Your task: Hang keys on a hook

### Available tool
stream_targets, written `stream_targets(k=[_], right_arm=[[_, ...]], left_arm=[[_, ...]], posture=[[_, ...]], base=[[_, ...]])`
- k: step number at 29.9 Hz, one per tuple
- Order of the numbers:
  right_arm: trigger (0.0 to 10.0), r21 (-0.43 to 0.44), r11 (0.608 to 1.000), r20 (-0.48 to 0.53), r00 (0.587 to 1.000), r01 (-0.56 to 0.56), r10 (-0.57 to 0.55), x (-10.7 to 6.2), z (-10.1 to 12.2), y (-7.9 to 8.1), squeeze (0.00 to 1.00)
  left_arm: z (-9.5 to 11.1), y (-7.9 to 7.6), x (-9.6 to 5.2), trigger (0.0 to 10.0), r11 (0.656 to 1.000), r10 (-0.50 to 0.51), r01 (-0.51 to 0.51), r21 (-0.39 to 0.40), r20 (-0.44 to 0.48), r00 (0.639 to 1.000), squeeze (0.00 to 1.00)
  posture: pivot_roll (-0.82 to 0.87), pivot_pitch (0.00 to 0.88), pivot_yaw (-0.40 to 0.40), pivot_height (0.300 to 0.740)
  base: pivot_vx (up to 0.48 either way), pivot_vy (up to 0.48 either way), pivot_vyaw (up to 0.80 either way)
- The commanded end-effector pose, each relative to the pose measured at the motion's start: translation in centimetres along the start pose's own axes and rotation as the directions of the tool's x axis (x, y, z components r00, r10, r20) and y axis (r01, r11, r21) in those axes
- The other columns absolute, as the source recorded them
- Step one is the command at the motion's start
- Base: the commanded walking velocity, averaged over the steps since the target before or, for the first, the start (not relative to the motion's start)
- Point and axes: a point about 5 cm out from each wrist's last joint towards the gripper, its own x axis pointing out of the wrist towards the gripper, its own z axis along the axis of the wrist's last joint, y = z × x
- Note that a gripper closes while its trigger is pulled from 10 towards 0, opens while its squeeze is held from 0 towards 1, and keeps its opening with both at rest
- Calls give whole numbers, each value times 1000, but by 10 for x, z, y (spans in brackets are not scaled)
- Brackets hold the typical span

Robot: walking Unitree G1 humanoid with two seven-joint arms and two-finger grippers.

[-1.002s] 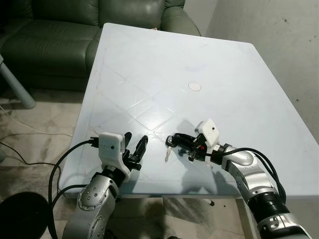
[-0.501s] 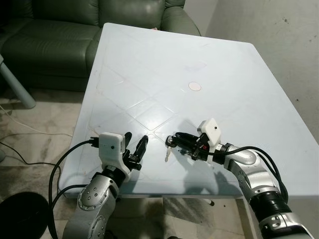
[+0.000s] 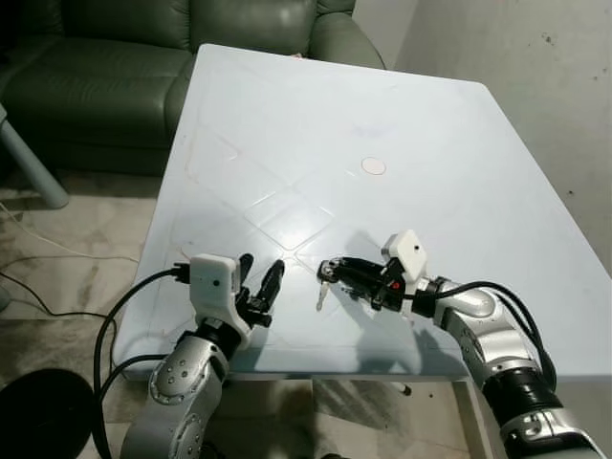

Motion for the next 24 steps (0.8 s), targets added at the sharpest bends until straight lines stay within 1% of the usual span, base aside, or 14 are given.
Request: stream_targets(k=[1,5,6,7,8,10,12,15,17,18,20,21,22,24], right_arm=[[10000,-5,1000,-15,1000,26,-26,-7,-2,-6,0],[10000,-3,999,-11,999,34,-34,-8,-1,-9,0],[9176,-1,999,-9,999,35,-35,-8,-1,-9,0],[9333,-1,999,-8,999,35,-35,-8,-1,-9,0],[8667,10,999,1,999,35,-35,-8,0,-10,0],[8275,11,999,6,999,41,-41,-9,0,-10,0],[8863,23,998,19,998,57,-57,-9,1,-12,0],[8980,23,998,20,998,55,-56,-9,2,-13,0],[7922,22,998,20,998,56,-57,-9,2,-14,0],[7922,22,998,20,998,56,-57,-9,2,-14,0],[2196,21,998,18,998,60,-60,-10,2,-15,0],[2196,21,998,18,998,61,-61,-10,1,-15,0],[196,21,998,18,998,61,-61,-10,2,-15,0],[0,20,998,17,998,53,-54,-11,1,-15,0]], left_arm=[[3,-6,0,10000,1000,-20,20,-8,11,1000,0],[3,-7,0,10000,1000,-21,21,-9,11,1000,0],[3,-7,0,10000,1000,-21,21,-10,11,1000,0],[3,-7,0,10000,1000,-21,21,-10,11,1000,0],[3,-7,0,10000,1000,-21,21,-10,11,1000,0],[3,-7,1,10000,1000,-21,21,-10,11,1000,0],[3,-7,1,10000,1000,-22,22,-10,11,1000,0],[4,-8,1,10000,1000,-19,20,-18,15,1000,0],[5,-8,2,10000,1000,-20,21,-17,17,1000,0],[5,-8,2,10000,1000,-20,21,-17,17,1000,0],[5,-8,2,10000,1000,-22,22,-17,16,1000,0],[4,-8,2,10000,1000,-22,23,-17,15,1000,0],[4,-8,2,10000,1000,-23,23,-17,15,1000,0],[5,-8,2,10000,1000,-24,24,-16,15,1000,0]], posture=[[29,167,-156,740],[31,165,-155,740],[31,165,-155,740],[31,165,-155,740],[31,165,-155,740],[32,166,-155,740],[32,166,-155,740],[32,166,-155,740],[32,166,-155,740],[32,166,-155,740],[29,163,-153,740],[29,163,-153,740],[30,164,-154,740],[30,164,-154,740]], base=[[0,0,0],[0,0,0],[0,0,0],[0,0,0],[0,0,0],[0,0,0],[0,0,0],[0,0,0],[0,0,0],[0,0,0],[0,0,0],[0,0,0],[0,0,0],[0,0,0]])
